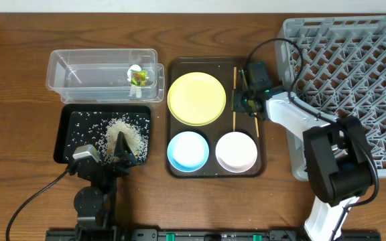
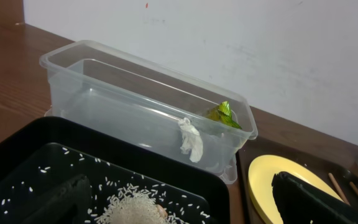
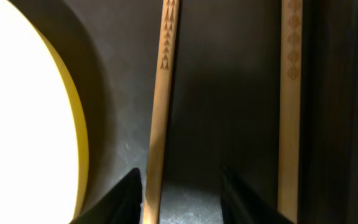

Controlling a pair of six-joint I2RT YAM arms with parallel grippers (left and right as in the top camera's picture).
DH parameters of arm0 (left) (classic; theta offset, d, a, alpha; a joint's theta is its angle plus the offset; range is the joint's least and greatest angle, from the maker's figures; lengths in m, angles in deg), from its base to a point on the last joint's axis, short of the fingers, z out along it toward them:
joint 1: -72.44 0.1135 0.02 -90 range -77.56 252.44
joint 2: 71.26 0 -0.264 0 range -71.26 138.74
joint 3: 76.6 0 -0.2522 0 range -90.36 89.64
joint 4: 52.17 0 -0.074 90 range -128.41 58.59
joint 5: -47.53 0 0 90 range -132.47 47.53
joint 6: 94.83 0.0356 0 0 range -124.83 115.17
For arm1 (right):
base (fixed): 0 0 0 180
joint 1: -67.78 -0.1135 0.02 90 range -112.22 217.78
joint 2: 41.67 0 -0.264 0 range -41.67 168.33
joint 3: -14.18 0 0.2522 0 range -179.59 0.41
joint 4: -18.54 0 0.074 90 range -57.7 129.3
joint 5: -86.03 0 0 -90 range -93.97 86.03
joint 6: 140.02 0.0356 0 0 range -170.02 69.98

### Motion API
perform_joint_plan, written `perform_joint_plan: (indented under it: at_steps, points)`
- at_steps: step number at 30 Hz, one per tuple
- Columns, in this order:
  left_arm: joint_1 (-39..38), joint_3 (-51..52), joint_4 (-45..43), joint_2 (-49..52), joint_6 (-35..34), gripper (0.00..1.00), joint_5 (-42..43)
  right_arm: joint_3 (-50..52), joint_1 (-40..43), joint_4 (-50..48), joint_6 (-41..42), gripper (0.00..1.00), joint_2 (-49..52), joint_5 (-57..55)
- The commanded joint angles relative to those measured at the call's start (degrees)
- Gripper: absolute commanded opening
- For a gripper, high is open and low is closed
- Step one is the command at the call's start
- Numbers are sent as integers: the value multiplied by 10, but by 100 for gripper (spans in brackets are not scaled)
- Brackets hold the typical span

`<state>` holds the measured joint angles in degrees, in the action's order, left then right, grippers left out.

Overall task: Sort waste into correct bins and load items into the dishwasher rack
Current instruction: 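Reach the right gripper to the wooden chopsticks and grasp them, then lift the chopsticks with the right gripper and place them in the rack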

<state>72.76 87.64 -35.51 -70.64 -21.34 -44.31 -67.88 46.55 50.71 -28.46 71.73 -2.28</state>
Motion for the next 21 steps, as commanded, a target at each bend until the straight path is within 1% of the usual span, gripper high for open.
perform_joint_plan:
  at_steps: [1, 3, 4, 6, 8, 10, 11, 15, 17, 21]
  points:
    - [3, 18, 11, -3, -3, 95, -1, 5, -13, 26, -4, 34, 27, -64]
    - [3, 18, 11, -3, -3, 95, -1, 5, -15, 29, -6, 37, 26, -71]
    - [3, 18, 11, -3, -3, 95, -1, 5, -15, 28, -6, 37, 26, -71]
    - [3, 18, 11, -3, -3, 95, -1, 5, -15, 33, -4, 33, 26, -70]
    - [3, 18, 11, -3, -3, 95, -1, 5, -15, 49, 9, 27, 26, -70]
    - [3, 18, 10, -3, -3, 95, -1, 5, -15, 70, 17, 15, 26, -70]
    - [3, 18, 11, -3, -3, 95, -1, 5, -15, 75, 18, 11, 26, -70]
    - [3, 18, 10, -3, -3, 95, -1, 5, -14, 84, 17, 2, 11, -39]
    - [3, 18, 11, -3, -3, 95, -1, 4, -14, 84, 9, 1, -12, -17]
    - [3, 18, 10, -3, -3, 95, -1, 4, -5, 91, 5, 1, -91, 7]
